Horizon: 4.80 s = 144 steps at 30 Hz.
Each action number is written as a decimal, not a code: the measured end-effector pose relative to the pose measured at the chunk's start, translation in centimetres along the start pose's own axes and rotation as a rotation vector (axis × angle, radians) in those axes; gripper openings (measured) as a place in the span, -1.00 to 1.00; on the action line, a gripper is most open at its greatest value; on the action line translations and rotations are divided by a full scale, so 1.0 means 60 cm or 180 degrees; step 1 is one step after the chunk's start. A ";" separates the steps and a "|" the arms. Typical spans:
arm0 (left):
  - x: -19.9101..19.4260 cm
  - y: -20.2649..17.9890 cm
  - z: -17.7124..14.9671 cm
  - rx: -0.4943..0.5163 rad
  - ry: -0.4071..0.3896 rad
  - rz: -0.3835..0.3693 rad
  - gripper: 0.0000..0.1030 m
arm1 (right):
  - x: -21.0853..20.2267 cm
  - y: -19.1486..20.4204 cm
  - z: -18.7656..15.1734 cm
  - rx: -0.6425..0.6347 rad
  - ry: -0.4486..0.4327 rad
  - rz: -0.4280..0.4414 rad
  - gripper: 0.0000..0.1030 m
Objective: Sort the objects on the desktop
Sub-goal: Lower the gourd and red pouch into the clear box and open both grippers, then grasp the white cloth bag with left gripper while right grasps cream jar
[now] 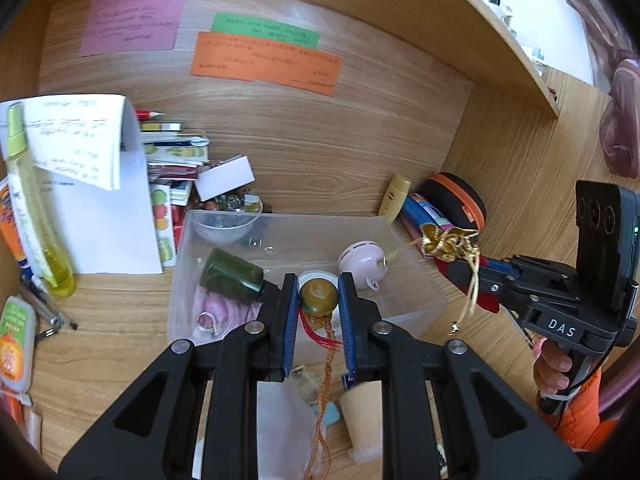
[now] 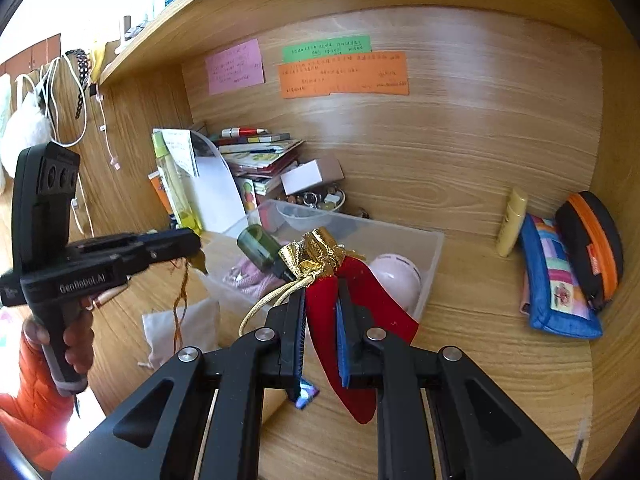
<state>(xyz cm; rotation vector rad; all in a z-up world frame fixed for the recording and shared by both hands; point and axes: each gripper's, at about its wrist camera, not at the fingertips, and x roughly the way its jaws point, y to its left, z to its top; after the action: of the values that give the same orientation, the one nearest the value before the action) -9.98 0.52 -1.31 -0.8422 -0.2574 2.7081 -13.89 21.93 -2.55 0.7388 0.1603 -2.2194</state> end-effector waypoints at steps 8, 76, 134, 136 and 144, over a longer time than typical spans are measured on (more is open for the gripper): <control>0.051 0.009 0.017 -0.0096 0.0125 -0.0112 -0.64 | 0.055 -0.013 0.021 0.0141 0.0094 0.0091 -0.77; -0.036 0.070 -0.041 -0.0137 0.0002 0.0618 0.74 | 0.022 0.090 -0.030 -0.0339 0.0173 -0.0432 0.68; 0.071 0.054 -0.148 0.0206 0.0942 0.0882 0.96 | 0.141 0.093 -0.131 -0.0746 0.1101 0.0446 0.66; 0.074 0.054 -0.146 0.0201 0.0896 0.0885 0.96 | 0.138 0.094 -0.132 -0.0749 0.1067 0.0498 0.54; 0.083 0.046 -0.133 0.0192 0.0718 0.0764 0.70 | 0.122 0.084 -0.129 -0.0651 0.0976 0.0548 0.24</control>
<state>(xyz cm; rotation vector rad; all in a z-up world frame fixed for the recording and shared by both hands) -9.94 0.21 -11.12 -1.2187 -0.0259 2.7847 -10.64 16.36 -12.38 0.9372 0.4514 -1.8848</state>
